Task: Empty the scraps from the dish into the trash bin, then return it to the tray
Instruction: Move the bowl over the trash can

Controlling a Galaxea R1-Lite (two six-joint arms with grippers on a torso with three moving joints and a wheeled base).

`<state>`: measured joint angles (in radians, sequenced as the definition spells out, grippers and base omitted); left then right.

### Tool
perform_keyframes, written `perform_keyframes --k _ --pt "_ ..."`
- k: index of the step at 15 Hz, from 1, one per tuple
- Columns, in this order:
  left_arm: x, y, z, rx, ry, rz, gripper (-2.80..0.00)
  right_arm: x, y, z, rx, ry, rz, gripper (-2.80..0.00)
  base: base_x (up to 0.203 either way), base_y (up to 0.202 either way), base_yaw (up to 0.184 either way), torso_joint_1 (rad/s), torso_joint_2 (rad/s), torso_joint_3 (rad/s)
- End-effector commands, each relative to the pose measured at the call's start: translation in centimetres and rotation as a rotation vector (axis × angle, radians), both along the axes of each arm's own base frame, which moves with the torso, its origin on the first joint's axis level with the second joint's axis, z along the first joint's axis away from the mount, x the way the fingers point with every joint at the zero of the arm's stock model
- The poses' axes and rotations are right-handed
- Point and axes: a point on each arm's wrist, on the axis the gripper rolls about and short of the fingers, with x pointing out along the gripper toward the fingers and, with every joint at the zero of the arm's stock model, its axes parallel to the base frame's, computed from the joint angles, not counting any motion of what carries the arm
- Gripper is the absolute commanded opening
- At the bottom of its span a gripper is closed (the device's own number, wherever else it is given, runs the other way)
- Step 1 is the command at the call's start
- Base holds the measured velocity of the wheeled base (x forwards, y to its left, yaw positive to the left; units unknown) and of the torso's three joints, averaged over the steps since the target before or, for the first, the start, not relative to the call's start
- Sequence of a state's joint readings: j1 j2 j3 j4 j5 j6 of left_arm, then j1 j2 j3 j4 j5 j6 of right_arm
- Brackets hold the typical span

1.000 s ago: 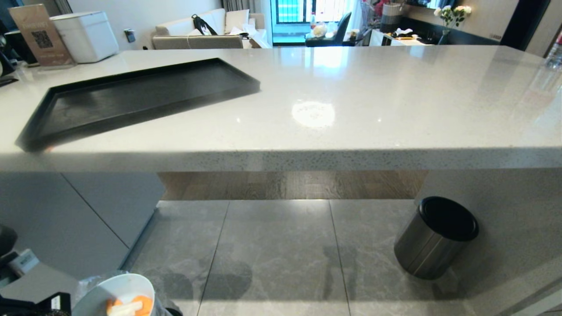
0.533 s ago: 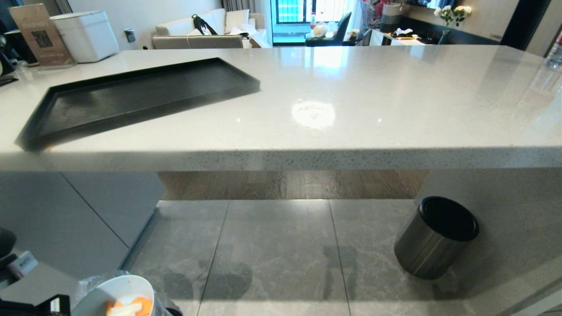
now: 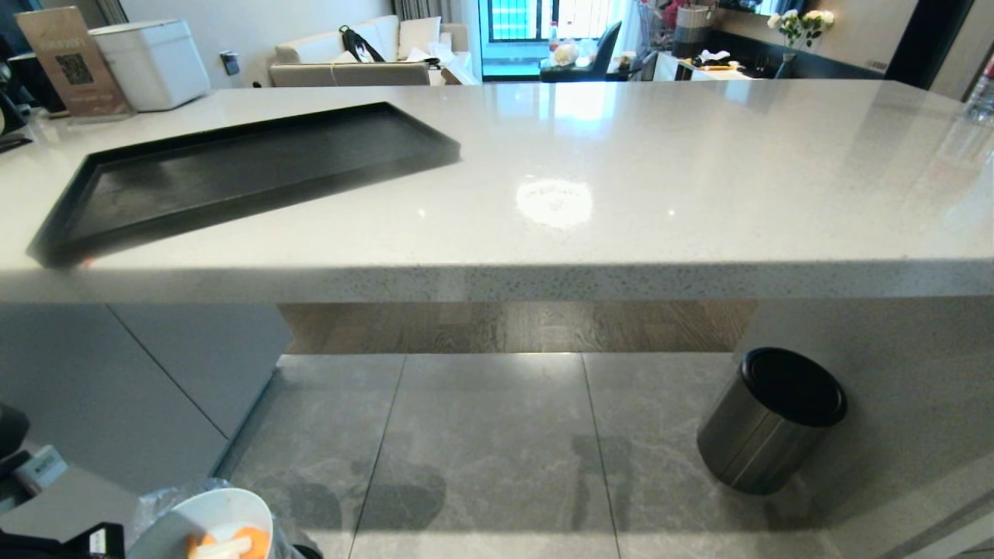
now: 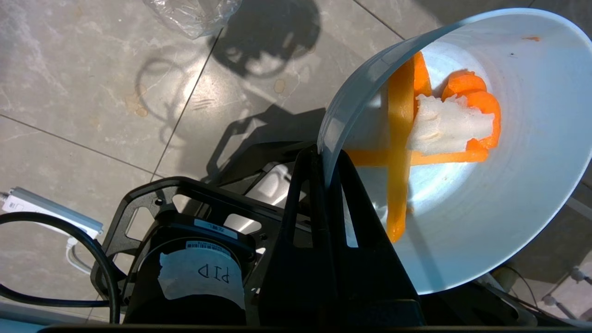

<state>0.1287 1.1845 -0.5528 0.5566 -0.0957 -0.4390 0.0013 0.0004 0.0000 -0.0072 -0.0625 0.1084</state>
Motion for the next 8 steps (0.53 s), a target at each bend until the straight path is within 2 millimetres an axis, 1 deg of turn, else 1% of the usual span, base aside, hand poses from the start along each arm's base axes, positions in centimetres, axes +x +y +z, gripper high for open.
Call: perform_keyframes --k 1,8 --pt "0.00 0.00 0.00 -0.002 0.003 0.001 -2.80 0.00 0.00 0.00 0.001 -0.001 0.000 -2.80 0.000 0.000 0.000 0.000 0.00 0.000" --pt "0.00 0.00 0.00 -0.001 0.003 -0.002 -2.80 0.00 0.00 0.00 0.001 -0.001 0.000 -2.80 0.000 0.000 0.000 0.000 0.00 0.000"
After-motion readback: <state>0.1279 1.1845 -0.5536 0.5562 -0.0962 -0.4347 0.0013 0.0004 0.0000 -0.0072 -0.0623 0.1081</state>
